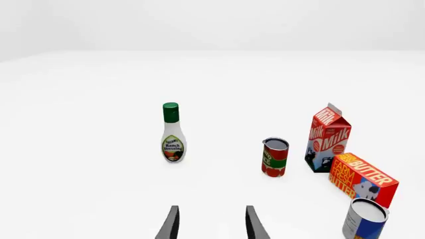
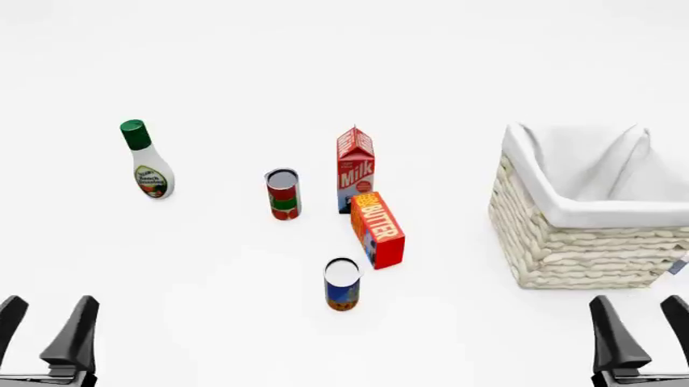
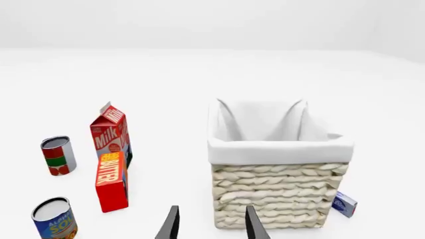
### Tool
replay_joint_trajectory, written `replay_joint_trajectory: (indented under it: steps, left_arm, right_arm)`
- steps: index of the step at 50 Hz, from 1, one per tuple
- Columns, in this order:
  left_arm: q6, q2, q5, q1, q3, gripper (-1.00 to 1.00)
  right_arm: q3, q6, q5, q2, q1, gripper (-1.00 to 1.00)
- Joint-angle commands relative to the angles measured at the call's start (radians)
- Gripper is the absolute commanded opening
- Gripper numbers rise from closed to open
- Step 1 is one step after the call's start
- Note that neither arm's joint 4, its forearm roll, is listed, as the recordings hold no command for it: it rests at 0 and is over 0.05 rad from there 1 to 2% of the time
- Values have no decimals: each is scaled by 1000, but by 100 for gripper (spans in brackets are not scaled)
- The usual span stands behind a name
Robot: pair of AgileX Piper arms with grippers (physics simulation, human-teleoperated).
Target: Pick the alphabet soup and place it in the basket.
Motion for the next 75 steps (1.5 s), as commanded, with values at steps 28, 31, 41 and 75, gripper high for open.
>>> replay_joint_trajectory:
  steps: [28, 31, 41, 75]
  left_arm:
    - [0, 0, 0, 0, 0, 100]
    - [0, 0, 0, 0, 0, 100]
    - [0, 0, 0, 0, 0, 100]
    - [0, 0, 0, 0, 0, 100]
  right_arm:
    - [-39, -19, 30, -2, 61, 100]
    - [-43, -18, 33, -2, 65, 100]
    - [-85, -21, 57, -3, 114, 100]
    - [-202, -45, -124, 259, 482, 100]
